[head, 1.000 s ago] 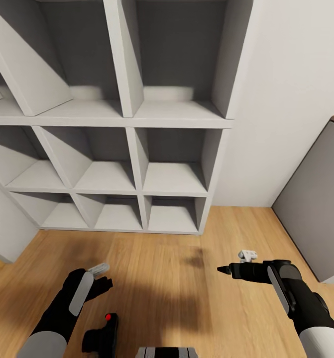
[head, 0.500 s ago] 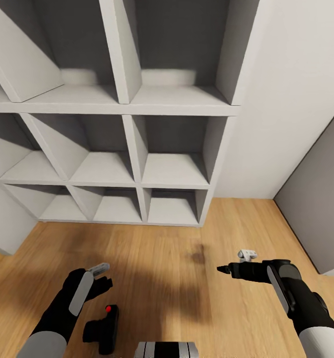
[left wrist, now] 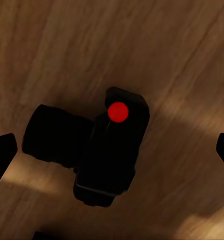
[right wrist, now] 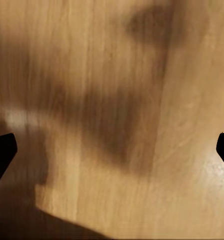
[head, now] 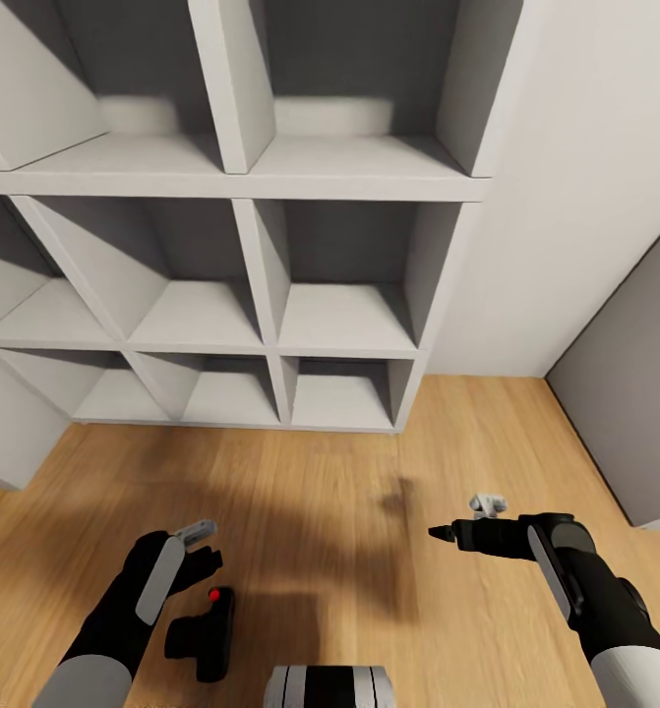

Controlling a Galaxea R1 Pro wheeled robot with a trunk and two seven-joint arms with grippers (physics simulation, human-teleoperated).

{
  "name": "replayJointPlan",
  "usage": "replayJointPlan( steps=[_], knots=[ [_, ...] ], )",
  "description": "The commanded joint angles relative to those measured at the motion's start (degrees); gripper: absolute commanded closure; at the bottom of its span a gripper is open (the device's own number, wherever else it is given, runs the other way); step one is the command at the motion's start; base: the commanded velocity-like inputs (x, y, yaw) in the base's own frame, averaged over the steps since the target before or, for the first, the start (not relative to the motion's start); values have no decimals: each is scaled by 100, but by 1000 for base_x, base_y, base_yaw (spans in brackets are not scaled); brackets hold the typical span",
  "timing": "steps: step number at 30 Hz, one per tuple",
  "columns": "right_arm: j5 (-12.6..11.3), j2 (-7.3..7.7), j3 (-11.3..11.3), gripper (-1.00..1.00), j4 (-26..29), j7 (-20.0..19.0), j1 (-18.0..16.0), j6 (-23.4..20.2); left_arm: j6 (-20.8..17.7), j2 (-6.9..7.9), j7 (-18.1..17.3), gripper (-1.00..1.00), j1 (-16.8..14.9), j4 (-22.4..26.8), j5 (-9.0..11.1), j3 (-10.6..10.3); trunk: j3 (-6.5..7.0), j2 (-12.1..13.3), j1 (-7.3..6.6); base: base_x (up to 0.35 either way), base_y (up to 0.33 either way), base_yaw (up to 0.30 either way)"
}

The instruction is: Attach the digital camera to the camera tripod in the bedroom.

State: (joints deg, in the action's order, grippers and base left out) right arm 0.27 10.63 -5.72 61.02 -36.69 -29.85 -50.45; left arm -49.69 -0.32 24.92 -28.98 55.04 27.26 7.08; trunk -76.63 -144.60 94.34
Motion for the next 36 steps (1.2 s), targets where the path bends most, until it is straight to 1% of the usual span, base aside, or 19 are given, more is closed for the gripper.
replayJointPlan(
  steps=[1,16,24,35,36],
  knots=[
    [2,0,-10,-100,2,-25,-3,-35,-14,-3,49,-100,-2,7,61,10,-27,-3,1,0,0,0],
    [-86,19,-32,-100,45,-145,-3,-52,-14,-3,48,-100,-2,20,61,13,-359,-23,40,0,0,0],
    [-97,39,-34,-100,50,-299,-3,-84,-14,-3,55,-100,-2,29,61,13,-537,-34,60,0,0,0],
    [-98,44,-35,-100,47,-337,-3,-98,-14,-3,55,-100,-2,32,61,13,-780,-49,89,0,0,0],
    [-93,43,-32,-100,45,-338,-3,-101,-16,-3,56,-100,-2,32,61,13,-780,-49,89,0,0,0]
  ],
)
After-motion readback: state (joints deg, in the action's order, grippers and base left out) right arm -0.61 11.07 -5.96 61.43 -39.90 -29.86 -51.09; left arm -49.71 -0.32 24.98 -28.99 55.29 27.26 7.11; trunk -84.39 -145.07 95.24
